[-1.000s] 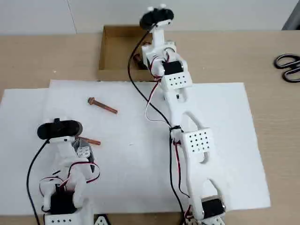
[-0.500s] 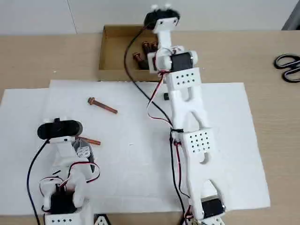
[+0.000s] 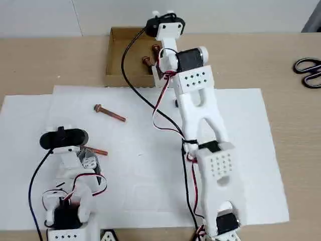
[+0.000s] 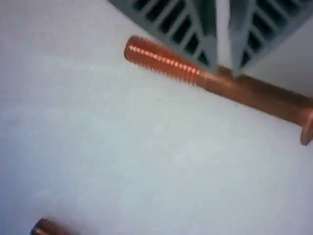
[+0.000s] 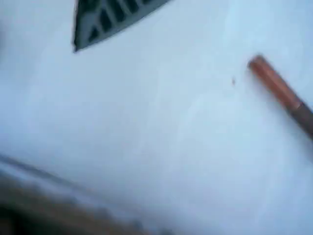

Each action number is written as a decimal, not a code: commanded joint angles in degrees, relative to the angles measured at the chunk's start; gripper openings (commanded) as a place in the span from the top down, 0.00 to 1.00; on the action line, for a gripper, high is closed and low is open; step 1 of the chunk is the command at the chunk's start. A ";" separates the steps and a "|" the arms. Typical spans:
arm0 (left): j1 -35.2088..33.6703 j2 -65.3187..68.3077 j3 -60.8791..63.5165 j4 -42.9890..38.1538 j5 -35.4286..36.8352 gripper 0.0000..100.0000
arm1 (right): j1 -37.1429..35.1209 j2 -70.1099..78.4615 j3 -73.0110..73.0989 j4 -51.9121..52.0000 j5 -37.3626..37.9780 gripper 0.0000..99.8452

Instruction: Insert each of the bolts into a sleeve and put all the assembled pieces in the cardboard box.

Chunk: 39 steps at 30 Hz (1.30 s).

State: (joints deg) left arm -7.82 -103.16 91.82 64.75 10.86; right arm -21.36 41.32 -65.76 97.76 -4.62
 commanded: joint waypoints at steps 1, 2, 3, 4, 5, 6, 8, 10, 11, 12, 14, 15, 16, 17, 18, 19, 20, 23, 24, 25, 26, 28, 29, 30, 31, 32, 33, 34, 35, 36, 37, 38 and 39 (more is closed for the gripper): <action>-0.09 -0.62 -0.57 -1.05 -0.44 0.99 | -0.04 -12.53 16.26 0.13 -0.53 0.72; -0.09 -0.62 -0.57 -0.97 -0.44 0.99 | 0.04 -14.81 20.31 0.13 -0.62 0.72; -0.09 -0.62 -0.57 -0.97 -0.44 0.99 | 0.04 -17.19 24.09 0.13 -0.62 0.72; -0.09 -0.62 -0.57 -0.97 -0.44 0.99 | 0.04 -19.38 27.69 0.13 -0.62 0.72; -0.09 -0.62 -0.57 -0.97 -0.44 0.99 | 0.04 -21.41 31.03 0.13 -0.70 0.72; -0.09 -0.62 -0.57 -0.97 -0.44 0.99 | -0.13 -23.60 34.20 0.13 -0.79 0.72; 0.26 -0.62 -0.57 -1.14 -0.44 0.99 | -0.22 -27.82 39.65 0.13 -2.46 0.72; 0.26 -0.62 -0.57 -1.23 -0.44 0.99 | -0.22 -31.34 44.48 0.13 -6.24 0.72; 0.26 -0.62 -0.57 -1.23 -0.44 0.99 | -0.40 -32.92 46.95 0.13 -7.38 0.72; 0.26 -0.62 -0.57 -1.23 -0.44 0.99 | -0.40 -34.51 49.32 0.04 -7.82 0.72; 0.26 -0.62 -0.57 -1.14 -0.44 0.99 | 0.13 -37.32 53.89 0.04 -7.91 0.72; 0.35 -0.62 -0.57 -1.14 -0.35 0.99 | 0.31 -38.64 56.26 0.13 -8.00 0.72; 0.35 -0.62 -0.57 -1.14 -0.35 0.99 | 0.48 -40.13 58.90 0.13 -8.70 0.72; 0.35 -0.62 -0.57 -1.14 -0.35 0.99 | 0.31 -41.63 61.36 0.13 -10.37 0.72; 0.35 -0.62 -0.57 -1.05 -0.35 0.99 | 0.22 -42.95 63.56 0.04 -13.36 0.72; 0.35 -0.62 -0.57 -1.05 -0.35 0.99 | 0.22 -43.91 65.49 -0.13 -16.97 0.71; 0.35 -0.62 -0.57 -1.05 -0.35 0.99 | -0.22 -44.44 67.08 -0.57 -20.31 0.71; 0.35 -0.62 -0.57 -1.05 -0.35 0.99 | -0.66 -44.44 69.71 -0.66 -26.20 0.71; 0.35 -0.62 -0.57 -1.05 -0.35 0.99 | -0.66 -44.44 69.89 -0.75 -27.60 0.71; 0.35 -0.62 -0.57 -0.97 -0.35 0.99 | -0.66 -44.35 69.89 -1.10 -28.75 0.71; 0.35 -0.62 -0.57 -0.97 -0.35 0.99 | -0.66 -44.18 69.98 -2.24 -29.63 0.71; 0.35 -0.62 -0.57 -0.97 -0.35 0.99 | -0.40 -43.38 69.98 -4.09 -31.47 0.71; 0.35 -0.62 -0.57 -0.97 -0.35 0.99 | -0.40 -42.77 69.98 -4.79 -32.26 0.71; 0.35 -0.62 -0.57 -0.97 -0.35 0.99 | -0.48 -41.89 69.98 -5.49 -32.79 0.71; 0.35 -0.62 -0.57 -0.97 -0.35 0.99 | -0.48 -40.92 69.98 -6.11 -33.49 0.71; 0.35 -0.62 -0.57 -0.97 -0.35 0.99 | -0.48 -39.87 69.98 -6.64 -34.29 0.71; 0.35 -0.62 -0.57 -0.97 -0.35 0.99 | -0.48 -38.64 69.98 -7.16 -34.90 0.71; 0.35 -0.62 -0.57 -0.97 -0.35 0.99 | -0.57 -37.49 69.89 -7.43 -35.25 0.71; 0.26 -0.62 -0.57 -0.97 -0.35 0.99 | -0.57 -36.35 69.89 -7.78 -35.34 0.71; 0.26 -0.62 -0.57 -0.97 -0.35 0.99 | -0.57 -35.30 69.80 -8.13 -35.34 0.71; 0.26 -0.62 -0.57 -0.97 -0.35 0.99 | -0.57 -34.24 69.80 -8.40 -35.25 0.71; 0.26 -0.62 -0.57 -0.97 -0.35 0.99 | -0.57 -33.27 69.80 -8.66 -35.25 0.71; 0.18 -0.62 -0.57 -0.97 -0.35 0.99 | -0.57 -32.40 69.80 -9.19 -35.25 0.71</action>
State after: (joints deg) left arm -7.82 -103.16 91.82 64.75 10.86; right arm -21.89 7.82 4.40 89.76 -39.34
